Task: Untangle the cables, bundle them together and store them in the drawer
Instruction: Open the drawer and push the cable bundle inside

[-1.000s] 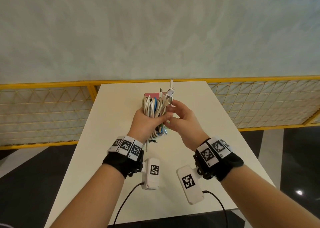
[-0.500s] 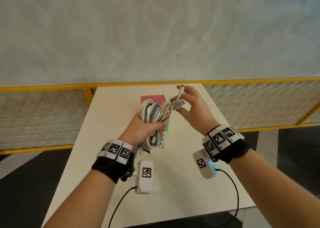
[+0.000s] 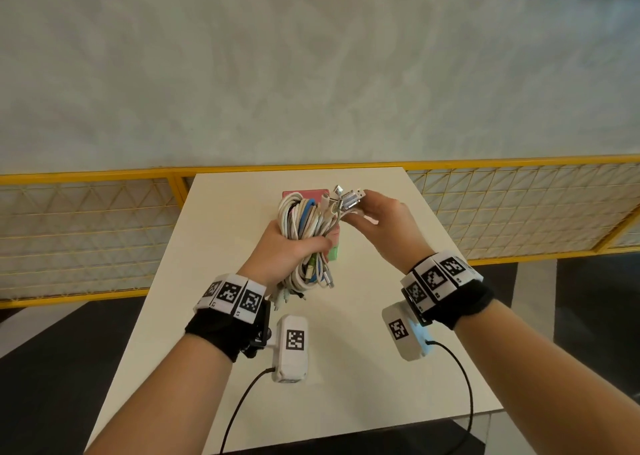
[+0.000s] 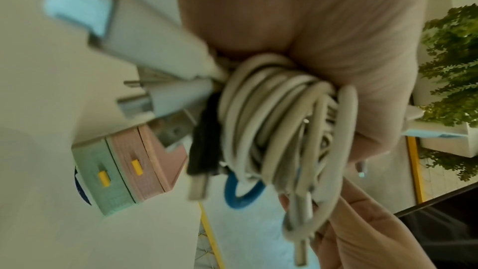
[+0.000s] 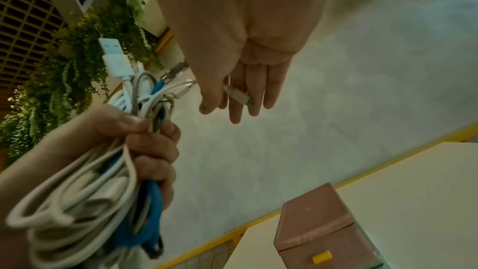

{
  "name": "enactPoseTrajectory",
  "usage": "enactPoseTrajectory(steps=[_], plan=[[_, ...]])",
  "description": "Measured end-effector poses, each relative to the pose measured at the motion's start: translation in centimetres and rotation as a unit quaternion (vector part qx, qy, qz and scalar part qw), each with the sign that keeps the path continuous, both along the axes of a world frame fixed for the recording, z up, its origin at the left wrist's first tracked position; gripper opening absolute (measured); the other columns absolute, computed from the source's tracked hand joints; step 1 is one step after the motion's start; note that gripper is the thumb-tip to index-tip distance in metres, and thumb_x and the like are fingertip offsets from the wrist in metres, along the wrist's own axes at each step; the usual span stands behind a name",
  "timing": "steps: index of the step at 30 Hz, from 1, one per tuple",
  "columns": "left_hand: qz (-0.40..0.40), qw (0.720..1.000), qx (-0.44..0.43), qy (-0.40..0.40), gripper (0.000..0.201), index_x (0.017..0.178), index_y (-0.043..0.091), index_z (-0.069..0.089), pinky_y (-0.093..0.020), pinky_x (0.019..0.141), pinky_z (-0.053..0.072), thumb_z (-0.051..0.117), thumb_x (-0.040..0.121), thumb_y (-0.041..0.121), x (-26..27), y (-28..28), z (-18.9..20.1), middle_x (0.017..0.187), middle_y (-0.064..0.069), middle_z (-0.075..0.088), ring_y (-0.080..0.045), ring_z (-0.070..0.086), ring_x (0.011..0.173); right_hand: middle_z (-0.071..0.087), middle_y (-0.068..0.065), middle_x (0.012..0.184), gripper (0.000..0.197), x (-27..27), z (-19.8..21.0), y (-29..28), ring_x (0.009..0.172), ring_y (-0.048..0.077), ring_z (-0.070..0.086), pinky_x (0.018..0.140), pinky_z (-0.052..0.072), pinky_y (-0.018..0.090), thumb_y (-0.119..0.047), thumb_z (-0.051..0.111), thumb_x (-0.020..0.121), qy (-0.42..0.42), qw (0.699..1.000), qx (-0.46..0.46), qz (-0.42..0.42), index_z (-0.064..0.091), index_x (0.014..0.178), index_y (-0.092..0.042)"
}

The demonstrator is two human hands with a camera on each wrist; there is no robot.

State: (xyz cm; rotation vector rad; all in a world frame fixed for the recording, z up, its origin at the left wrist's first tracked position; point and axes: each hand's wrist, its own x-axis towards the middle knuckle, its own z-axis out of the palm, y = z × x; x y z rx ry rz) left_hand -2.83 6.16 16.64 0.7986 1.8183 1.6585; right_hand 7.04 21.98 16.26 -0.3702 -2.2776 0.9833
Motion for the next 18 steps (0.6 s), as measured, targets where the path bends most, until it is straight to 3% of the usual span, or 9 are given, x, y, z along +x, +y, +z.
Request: enactPoseTrajectory(steps=[5,8,9,11,13,15,18], plan=[[0.074,0.997,0.023,0.013,0.015,0.07,0.018,0.069,-0.026,0.067,0.054,0.076,0.076,0.006,0.0,0.3,-0.3,0.063,0.003,0.067,-0.013,0.064,0.064,0.071,-0.003,0.107,0.028,0.1,-0.2,-1.2,0.097,0.007,0.063,0.09,0.05,0.031,-0.029,0.049,0.097,-0.059,0.998,0.033,-0.013,0.065,0.117,-0.019],[0.084,0.995,0.022,0.053,0.013,0.071,0.018,0.069,-0.024,0.063,0.051,0.076,0.077,0.009,-0.2,0.5,-0.7,0.062,0.005,0.064,-0.01,0.06,0.061,0.065,-0.011,0.083,0.034,0.0,0.2,-1.9,0.069,-0.008,0.056,0.07,0.045,0.008,-0.018,0.048,0.097,-0.036,0.998,0.042,-0.014,0.055,0.13,-0.018],[0.079,0.995,0.024,0.062,0.01,0.076,0.018,0.07,-0.022,0.062,0.051,0.077,0.077,0.011,-0.1,0.5,-0.7,0.063,0.007,0.065,-0.007,0.061,0.061,0.059,-0.013,0.074,0.036,-0.2,0.4,-2.1,0.062,-0.006,0.053,0.062,0.041,0.008,-0.013,0.047,0.097,-0.039,0.998,0.046,-0.012,0.052,0.132,-0.019],[0.067,0.994,0.026,0.082,0.011,0.084,0.018,0.072,-0.016,0.061,0.051,0.079,0.077,0.015,0.1,0.6,-0.7,0.066,0.009,0.067,-0.001,0.063,0.062,0.062,-0.003,0.071,0.038,-0.8,0.6,-2.2,0.057,0.003,0.051,0.057,0.038,0.017,-0.005,0.044,0.094,-0.07,0.997,0.039,-0.013,0.054,0.129,-0.017],[0.059,0.993,0.02,0.103,0.018,0.094,0.017,0.072,-0.016,0.066,0.054,0.079,0.077,0.016,0.4,0.7,-0.7,0.073,0.009,0.069,0.0,0.065,0.067,0.069,0.01,0.093,0.039,-1.5,0.9,-2.5,0.075,0.015,0.06,0.068,0.047,0.028,-0.002,0.042,0.09,-0.094,0.995,0.01,-0.006,0.057,0.124,-0.014],[0.064,0.991,0.026,0.115,0.028,0.103,0.018,0.071,-0.017,0.072,0.055,0.079,0.076,0.015,0.4,0.7,-0.6,0.082,0.009,0.07,-0.002,0.067,0.077,0.067,0.011,0.109,0.036,-1.9,1.2,-2.8,0.096,0.023,0.062,0.085,0.05,0.034,-0.002,0.043,0.09,-0.107,0.993,-0.041,0.009,0.057,0.122,-0.011],[0.08,0.987,0.068,0.121,0.049,0.11,0.029,0.063,-0.015,0.076,0.054,0.082,0.069,0.009,0.0,0.5,-0.6,0.095,0.012,0.067,0.001,0.065,0.086,0.063,0.017,0.114,0.029,-1.9,1.7,-3.3,0.105,0.031,0.059,0.088,0.047,0.035,-0.003,0.045,0.093,-0.145,0.987,-0.072,0.018,0.055,0.12,-0.003]])
